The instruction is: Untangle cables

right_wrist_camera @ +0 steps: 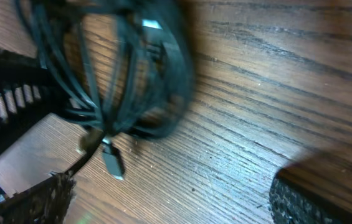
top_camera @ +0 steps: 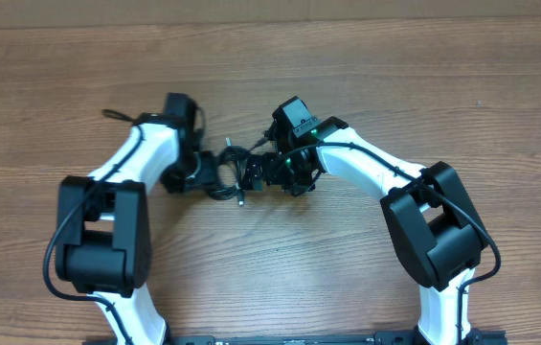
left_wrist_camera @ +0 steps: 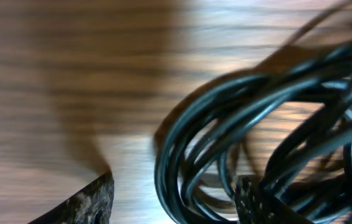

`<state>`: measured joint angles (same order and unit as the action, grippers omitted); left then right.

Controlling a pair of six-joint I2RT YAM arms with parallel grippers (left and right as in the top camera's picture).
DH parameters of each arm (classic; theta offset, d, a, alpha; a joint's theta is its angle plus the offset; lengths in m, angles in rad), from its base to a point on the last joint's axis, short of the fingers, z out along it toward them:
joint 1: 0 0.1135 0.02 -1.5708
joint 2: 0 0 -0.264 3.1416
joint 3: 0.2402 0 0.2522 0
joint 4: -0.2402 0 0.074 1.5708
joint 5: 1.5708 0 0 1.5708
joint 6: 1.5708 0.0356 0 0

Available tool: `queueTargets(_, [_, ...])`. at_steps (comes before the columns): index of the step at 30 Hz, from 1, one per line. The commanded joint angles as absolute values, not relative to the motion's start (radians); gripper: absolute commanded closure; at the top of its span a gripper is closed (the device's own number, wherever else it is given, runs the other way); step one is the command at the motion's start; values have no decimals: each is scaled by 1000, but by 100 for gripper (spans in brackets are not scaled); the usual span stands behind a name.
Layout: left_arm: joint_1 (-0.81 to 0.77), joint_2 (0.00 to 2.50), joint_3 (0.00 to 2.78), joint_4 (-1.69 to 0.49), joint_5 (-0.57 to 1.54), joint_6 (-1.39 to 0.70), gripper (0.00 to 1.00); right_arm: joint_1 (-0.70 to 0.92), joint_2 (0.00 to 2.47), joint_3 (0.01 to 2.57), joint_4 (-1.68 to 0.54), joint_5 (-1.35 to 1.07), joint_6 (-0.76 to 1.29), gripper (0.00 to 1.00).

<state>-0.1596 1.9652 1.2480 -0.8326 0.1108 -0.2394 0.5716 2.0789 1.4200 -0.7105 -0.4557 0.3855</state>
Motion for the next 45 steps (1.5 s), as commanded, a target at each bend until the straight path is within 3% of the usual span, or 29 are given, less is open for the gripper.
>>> queueTargets(1, [-220,2073,1177,-803,214,-205,34,593,2121,1396,-729,-268,402,0])
queueTargets(5, [-218,2073,1184,-837,127,-233,30,607,2121,1396,-737,-154,418,0])
queueTargets(14, [-162,2072,1335,-937,184,-179,19,591,2121,1410,-726,-81,436,0])
queueTargets(23, [-162,2073,1335,-908,44,-229,20,620,2121,1409,-681,-13,446,0])
queueTargets(38, [-163,2073,1251,-748,124,-228,21,673,2121,1406,-675,157,527,0])
queueTargets(45, [-163,2074,1185,-714,24,-257,22,673,2122,1406,-674,167,528,0])
